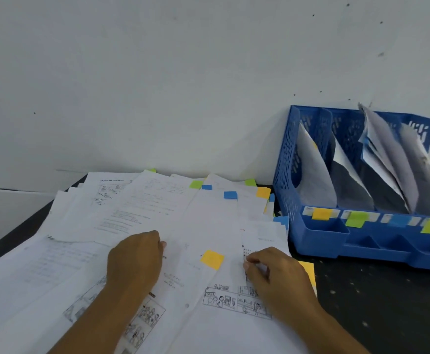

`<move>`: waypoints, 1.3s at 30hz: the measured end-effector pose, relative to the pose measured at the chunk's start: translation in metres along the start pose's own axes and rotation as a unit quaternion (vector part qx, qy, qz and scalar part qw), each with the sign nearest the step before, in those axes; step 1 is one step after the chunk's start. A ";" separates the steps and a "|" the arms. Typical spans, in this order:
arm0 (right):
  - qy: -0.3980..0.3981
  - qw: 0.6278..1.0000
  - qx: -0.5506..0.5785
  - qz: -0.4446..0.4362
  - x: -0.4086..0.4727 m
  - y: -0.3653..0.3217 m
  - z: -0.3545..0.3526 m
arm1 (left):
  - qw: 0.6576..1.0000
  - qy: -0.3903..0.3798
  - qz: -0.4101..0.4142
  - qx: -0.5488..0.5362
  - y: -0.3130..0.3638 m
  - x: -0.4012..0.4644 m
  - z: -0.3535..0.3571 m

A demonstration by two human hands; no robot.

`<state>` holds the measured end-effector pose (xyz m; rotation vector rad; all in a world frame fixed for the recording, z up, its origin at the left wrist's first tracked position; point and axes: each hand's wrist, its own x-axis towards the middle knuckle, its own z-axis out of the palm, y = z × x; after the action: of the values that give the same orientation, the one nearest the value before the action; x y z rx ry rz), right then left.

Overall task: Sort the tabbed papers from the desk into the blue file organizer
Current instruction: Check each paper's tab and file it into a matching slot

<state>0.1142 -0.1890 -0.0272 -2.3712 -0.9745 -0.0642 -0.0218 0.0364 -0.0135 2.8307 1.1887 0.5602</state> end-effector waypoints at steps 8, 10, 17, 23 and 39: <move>-0.006 1.000 0.027 0.005 0.000 0.001 -0.003 | 0.996 -0.079 -0.043 -0.026 -0.009 0.006 0.007; -0.001 0.999 0.034 0.006 -0.001 0.002 -0.003 | 0.998 -0.039 -0.037 -0.024 -0.006 0.004 0.006; -0.003 0.999 0.044 0.013 0.000 0.003 -0.005 | 0.997 0.056 0.051 -0.027 -0.003 0.003 0.010; 0.000 0.997 0.071 0.030 -0.002 0.002 -0.007 | 0.989 -0.136 -0.038 -0.051 -0.019 0.010 0.007; -0.038 0.974 0.184 0.129 0.012 -0.025 -0.032 | 0.943 0.147 0.157 -0.254 -0.005 -0.004 -0.008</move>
<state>0.1120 -0.1835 0.0145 -2.1428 -0.6376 0.2857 -0.0306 0.0362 -0.0082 2.5375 0.4937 1.1474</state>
